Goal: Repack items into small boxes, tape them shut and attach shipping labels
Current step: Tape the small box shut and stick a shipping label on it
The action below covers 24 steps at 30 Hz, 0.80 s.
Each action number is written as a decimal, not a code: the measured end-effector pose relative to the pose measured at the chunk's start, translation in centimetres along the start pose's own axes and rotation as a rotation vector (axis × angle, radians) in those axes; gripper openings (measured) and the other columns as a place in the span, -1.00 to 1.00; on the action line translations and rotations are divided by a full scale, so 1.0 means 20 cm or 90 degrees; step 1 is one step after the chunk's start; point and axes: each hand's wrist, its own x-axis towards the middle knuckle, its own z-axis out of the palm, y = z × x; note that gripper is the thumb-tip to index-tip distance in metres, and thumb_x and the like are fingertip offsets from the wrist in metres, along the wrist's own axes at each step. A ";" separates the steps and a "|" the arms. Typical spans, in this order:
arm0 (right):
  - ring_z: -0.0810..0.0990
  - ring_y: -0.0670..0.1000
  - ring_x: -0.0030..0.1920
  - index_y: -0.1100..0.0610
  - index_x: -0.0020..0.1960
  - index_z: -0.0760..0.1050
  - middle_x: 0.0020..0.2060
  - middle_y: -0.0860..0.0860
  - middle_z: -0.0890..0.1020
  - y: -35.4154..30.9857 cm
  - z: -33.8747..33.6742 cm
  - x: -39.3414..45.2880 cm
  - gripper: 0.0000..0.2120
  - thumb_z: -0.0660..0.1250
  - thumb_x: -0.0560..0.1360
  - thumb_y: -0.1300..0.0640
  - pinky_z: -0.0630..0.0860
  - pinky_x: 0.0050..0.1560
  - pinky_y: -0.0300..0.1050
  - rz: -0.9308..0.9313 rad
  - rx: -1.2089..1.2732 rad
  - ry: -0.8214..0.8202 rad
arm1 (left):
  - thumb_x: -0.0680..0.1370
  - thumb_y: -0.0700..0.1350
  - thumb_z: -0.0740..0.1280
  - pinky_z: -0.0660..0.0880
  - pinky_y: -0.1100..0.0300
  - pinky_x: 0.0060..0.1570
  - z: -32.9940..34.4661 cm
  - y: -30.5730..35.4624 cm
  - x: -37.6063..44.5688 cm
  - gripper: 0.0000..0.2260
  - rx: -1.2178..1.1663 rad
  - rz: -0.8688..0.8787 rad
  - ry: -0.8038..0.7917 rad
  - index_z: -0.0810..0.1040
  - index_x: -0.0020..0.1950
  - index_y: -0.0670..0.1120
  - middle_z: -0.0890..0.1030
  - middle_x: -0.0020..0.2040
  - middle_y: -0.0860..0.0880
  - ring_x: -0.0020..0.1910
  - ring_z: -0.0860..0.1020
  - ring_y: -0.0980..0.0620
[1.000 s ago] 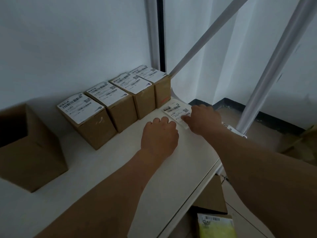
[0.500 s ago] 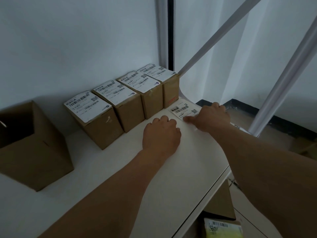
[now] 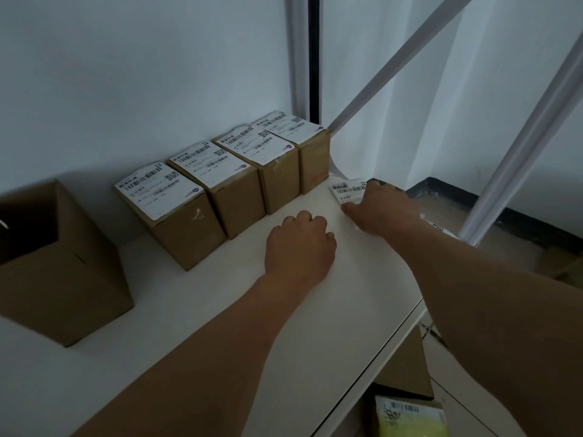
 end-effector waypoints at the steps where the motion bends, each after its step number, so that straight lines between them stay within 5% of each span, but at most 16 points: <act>1: 0.53 0.22 0.16 0.09 0.30 0.41 0.17 0.13 0.55 0.01 0.00 0.00 -0.46 0.24 0.44 -0.20 0.52 0.12 0.10 -0.009 0.002 0.003 | 0.66 0.06 0.11 0.30 0.11 -0.08 0.00 0.00 0.00 -0.71 -0.013 -0.007 -0.004 0.53 0.19 -0.04 0.52 0.16 -0.04 0.12 0.48 -0.06; 12: 0.48 0.20 0.20 0.12 0.34 0.37 0.21 0.16 0.47 0.01 0.00 0.03 -0.46 0.46 0.45 0.01 0.51 0.16 0.14 -0.017 0.127 0.031 | 0.65 0.08 0.12 0.32 0.14 -0.01 -0.03 0.00 -0.01 -0.70 -0.126 -0.092 -0.030 0.53 0.25 0.02 0.51 0.20 0.02 0.19 0.45 0.01; 18: 0.59 0.14 0.07 0.16 0.23 0.41 0.13 0.14 0.58 -0.03 0.00 -0.02 -0.67 0.39 0.50 0.21 0.54 -0.07 -0.08 -0.017 0.260 0.071 | 0.65 0.08 0.12 0.35 0.14 0.00 -0.05 -0.04 -0.04 -0.71 -0.151 -0.117 -0.023 0.53 0.24 0.02 0.51 0.18 0.03 0.16 0.47 0.01; 22: 0.58 -0.01 -0.06 0.09 0.22 0.48 0.09 0.02 0.62 -0.04 -0.05 -0.10 -0.78 0.30 0.57 0.17 0.45 -0.31 -0.27 -0.040 0.372 0.064 | 0.65 0.08 0.13 0.36 0.15 -0.02 -0.11 -0.10 -0.10 -0.71 -0.134 -0.135 -0.027 0.55 0.21 0.01 0.52 0.16 0.01 0.14 0.48 0.01; 24: 0.61 -0.01 -0.09 0.10 0.14 0.53 0.01 0.02 0.64 -0.04 -0.06 -0.16 -0.85 0.29 0.59 0.13 0.51 -0.26 -0.19 -0.072 0.397 0.052 | 0.65 0.08 0.13 0.35 0.16 -0.02 -0.17 -0.13 -0.14 -0.71 -0.135 -0.151 -0.028 0.56 0.21 0.01 0.52 0.16 0.01 0.15 0.48 0.00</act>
